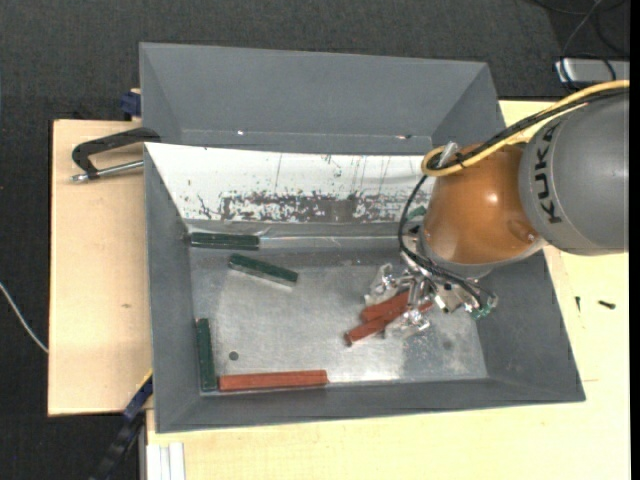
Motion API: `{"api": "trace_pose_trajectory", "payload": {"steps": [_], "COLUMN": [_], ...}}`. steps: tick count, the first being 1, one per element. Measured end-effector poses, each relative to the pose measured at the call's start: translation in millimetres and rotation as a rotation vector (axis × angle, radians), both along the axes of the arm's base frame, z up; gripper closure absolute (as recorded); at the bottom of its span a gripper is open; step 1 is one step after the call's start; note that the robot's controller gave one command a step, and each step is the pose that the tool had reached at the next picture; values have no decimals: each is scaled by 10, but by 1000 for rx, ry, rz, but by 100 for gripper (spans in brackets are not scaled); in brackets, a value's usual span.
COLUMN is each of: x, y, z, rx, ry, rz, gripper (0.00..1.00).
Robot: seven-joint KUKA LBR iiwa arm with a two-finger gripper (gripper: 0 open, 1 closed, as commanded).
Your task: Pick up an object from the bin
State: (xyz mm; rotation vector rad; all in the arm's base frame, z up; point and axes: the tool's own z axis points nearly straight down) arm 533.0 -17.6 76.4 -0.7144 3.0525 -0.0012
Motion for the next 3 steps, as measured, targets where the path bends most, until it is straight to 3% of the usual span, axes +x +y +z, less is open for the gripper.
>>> {"api": "trace_pose_trajectory", "payload": {"steps": [1,2,3], "x": [-31,-31,523], "y": [52,51,-37], "z": [1150,1150,2169], "rx": [1,1,-2], "ry": [2,2,-3], "rz": [18,18,591], "gripper": [100,100,100]}}
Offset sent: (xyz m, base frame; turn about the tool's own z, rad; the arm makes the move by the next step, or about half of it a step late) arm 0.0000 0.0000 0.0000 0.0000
